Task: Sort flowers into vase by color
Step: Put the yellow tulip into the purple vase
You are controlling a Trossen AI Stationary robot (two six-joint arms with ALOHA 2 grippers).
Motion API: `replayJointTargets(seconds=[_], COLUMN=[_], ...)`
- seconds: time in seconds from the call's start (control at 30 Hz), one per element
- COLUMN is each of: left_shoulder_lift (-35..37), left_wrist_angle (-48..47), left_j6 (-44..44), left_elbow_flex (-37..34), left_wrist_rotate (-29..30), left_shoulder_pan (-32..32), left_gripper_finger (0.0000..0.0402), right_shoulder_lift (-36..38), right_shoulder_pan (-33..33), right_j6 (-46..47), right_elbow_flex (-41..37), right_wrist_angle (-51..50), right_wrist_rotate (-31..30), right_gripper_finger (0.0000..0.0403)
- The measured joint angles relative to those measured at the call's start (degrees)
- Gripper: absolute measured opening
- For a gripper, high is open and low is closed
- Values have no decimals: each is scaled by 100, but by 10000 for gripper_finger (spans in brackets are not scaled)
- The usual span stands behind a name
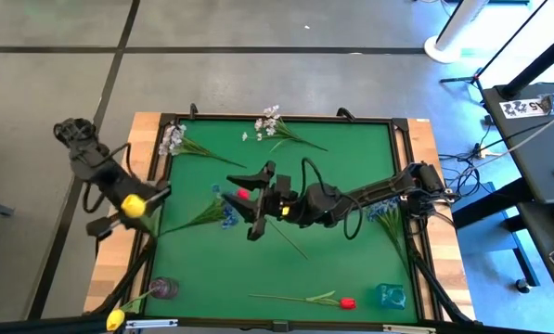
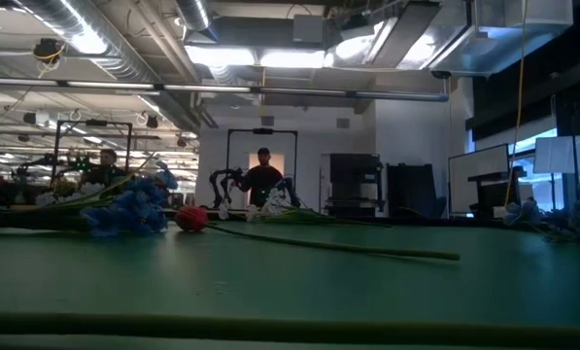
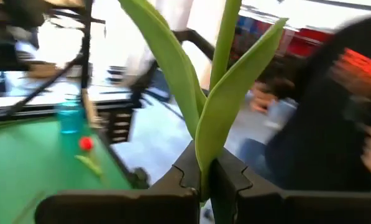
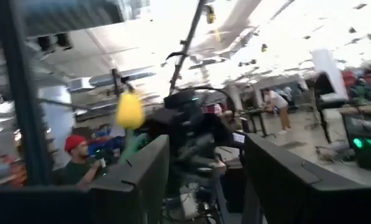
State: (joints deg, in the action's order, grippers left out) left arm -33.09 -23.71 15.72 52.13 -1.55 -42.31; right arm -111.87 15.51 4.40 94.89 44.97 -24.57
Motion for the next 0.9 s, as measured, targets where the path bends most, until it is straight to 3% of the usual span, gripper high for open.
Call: replayJointTargets(seconds=[0.23, 0.43, 0.9], left_shoulder_lift=[311, 322, 322], left_wrist_angle=[1064, 1188, 1276], left_j6=[-137, -368, -1303], left_elbow_flex=[-1085, -1264, -1267], left_wrist_rotate=[-117, 32, 300], left_shoulder_pan=[-1301, -2011, -2259], left_gripper_finger=[7, 7, 7], right_shoulder_lift=[0, 0, 0], right_shoulder_pan=[71, 224, 703], right_j6=[491, 621, 627], right_elbow_flex=[0, 0, 0], right_wrist_angle=[-8, -2, -6], right_wrist_rotate=[-835, -1361, -2293], right_gripper_finger=[198, 198, 198])
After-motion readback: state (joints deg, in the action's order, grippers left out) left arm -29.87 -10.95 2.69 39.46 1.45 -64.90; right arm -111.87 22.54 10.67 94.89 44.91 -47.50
